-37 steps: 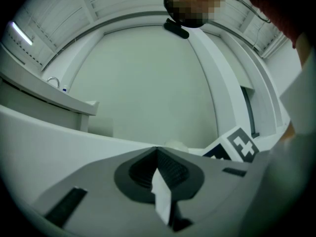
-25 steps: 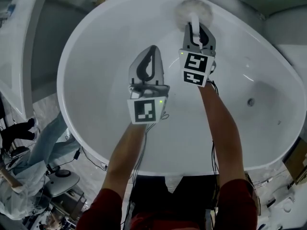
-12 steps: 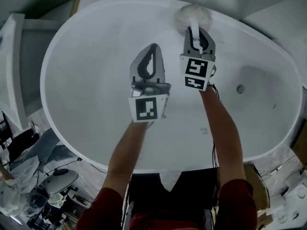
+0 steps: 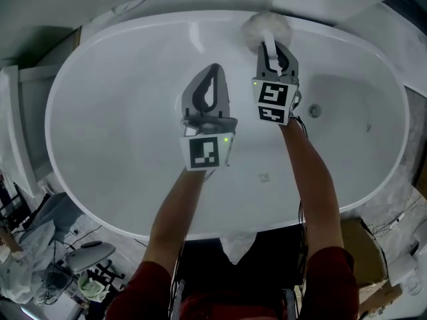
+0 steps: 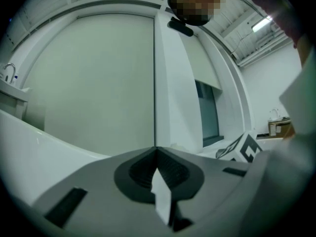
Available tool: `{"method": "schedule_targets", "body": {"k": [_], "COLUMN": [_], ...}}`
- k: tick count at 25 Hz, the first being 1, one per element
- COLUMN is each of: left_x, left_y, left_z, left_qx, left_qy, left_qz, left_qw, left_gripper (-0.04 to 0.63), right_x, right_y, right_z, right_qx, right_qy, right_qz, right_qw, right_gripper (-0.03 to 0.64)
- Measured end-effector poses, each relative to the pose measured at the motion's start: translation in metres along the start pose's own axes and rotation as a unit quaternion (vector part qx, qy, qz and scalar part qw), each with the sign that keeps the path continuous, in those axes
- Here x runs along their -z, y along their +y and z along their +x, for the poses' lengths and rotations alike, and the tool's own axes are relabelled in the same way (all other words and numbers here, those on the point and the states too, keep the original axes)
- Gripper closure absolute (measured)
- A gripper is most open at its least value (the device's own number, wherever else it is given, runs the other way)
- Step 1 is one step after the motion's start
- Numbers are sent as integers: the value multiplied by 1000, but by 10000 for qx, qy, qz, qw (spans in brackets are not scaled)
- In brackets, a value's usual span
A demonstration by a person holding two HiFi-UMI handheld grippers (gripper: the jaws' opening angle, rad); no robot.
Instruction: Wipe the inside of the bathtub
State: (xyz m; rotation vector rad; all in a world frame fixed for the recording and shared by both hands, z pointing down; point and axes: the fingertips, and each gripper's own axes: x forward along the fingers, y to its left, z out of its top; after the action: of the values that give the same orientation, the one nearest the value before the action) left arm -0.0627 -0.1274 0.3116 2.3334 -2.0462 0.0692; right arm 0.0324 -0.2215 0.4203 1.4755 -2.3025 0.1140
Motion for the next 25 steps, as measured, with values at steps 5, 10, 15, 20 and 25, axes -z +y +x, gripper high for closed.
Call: {"method": "schedule_targets", "body": {"k": [5,10,15,20,25], "left_x": [5,13,22,29,32], "left_y": [-79,-151,-230,-267,-317], "left_z": [22,38,61,94,117], "left_qx": [214,461,699,857,1135], "left_qy": [16,61,40,124,117], "left_qz": [-26,33,144,38,55], "left_qw": [9998,9989,9974,9962,9935], "left_gripper": [580,580,580,580,580], "right_x": [37,70,115,142,163], "right_y": [-87,-154,-243,-312,-363], "right_z": [-23,-46,-71,-75,-99], "right_qx": [304,442,785,1130,1604], "right_qy": [88,123,227,476,543], "right_qz": [95,49,267,534,1207], "right_qw": [9995,9989,9963,9910,9781], "right_gripper": [528,528,528,528,528]}}
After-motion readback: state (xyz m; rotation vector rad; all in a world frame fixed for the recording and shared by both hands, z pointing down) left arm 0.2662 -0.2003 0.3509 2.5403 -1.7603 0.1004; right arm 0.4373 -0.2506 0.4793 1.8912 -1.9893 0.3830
